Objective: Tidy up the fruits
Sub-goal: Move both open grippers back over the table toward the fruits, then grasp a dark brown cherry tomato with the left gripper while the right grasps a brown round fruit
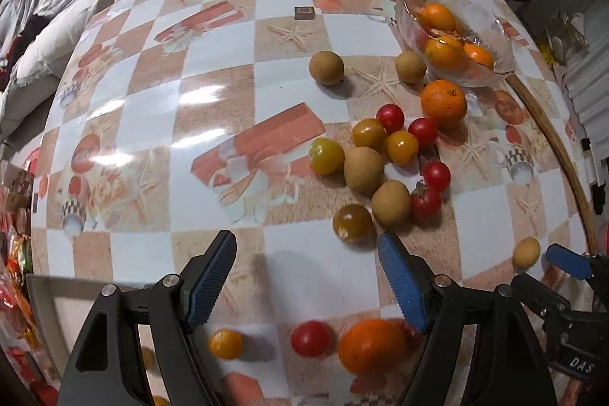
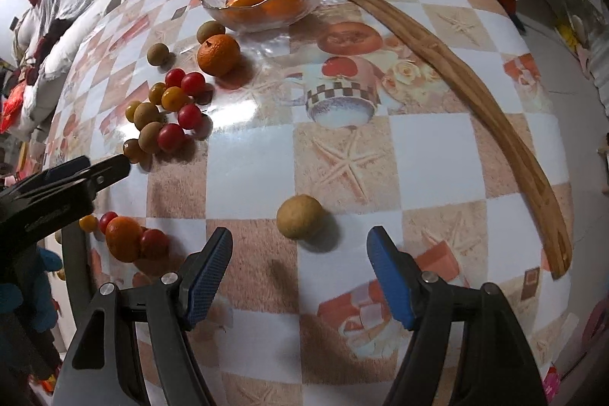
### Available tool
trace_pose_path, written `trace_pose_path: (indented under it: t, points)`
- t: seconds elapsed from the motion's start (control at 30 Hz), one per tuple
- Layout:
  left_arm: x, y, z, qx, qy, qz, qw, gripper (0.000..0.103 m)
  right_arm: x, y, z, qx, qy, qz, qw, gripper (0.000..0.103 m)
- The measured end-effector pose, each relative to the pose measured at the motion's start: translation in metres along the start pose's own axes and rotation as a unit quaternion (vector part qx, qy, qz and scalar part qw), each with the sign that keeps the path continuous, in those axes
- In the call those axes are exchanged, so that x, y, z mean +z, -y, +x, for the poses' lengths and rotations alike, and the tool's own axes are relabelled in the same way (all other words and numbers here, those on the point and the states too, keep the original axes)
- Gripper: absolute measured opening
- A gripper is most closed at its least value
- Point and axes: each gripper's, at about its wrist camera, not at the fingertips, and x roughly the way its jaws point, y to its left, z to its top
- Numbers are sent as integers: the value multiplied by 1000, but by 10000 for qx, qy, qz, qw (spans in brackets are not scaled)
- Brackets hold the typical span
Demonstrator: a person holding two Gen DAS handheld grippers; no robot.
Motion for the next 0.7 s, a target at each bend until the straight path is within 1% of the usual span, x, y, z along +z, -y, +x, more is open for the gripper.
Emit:
trace_pose_path:
  t: [0.13,0.23,0.3,0.33,0.37,0.4,0.43,0.47,0.5,0.57,0.6,0.63,0.7]
  points:
    - [3,6,6,12,-30,84,10000,78,3,-2,8,-29,-38,-107,9999,76]
    - [5,11,9,-5,-33,126,9999,77,5,-5,13,-50,-47,-169,9998,71]
    - [6,15,13,-12,-62,175,9998,60,6,-7,14,-103,-12,-219,9997,71]
    - [7,17,15,6,-103,192,9998,57,6,-9,15,-131,-3,-266,9996,71]
    - [7,18,15,22,-63,178,9998,57,7,-11,15,-153,12,-295,9994,70]
    - [8,19,16,6,-53,160,9999,54,7,-13,16,-195,28,-344,9992,69]
    - [8,20,16,12,-37,154,9999,53,7,-15,16,-239,42,-399,9989,64]
    - [8,21,15,-3,-22,160,9999,46,7,-18,16,-294,57,-462,9985,56]
    - [8,23,14,-1,0,182,9998,39,7,-21,16,-392,88,-561,9976,51]
    - [8,25,13,-15,17,212,9998,32,7,-25,17,-471,107,-661,9966,36]
    - [8,27,13,-47,32,211,9998,26,6,-26,16,-490,117,-693,9963,30]
    - [8,27,12,-116,40,196,9997,23,6,-25,16,-480,122,-694,9964,29]
    - [6,27,8,-126,77,162,9998,23,6,-22,15,-413,122,-622,9971,29]
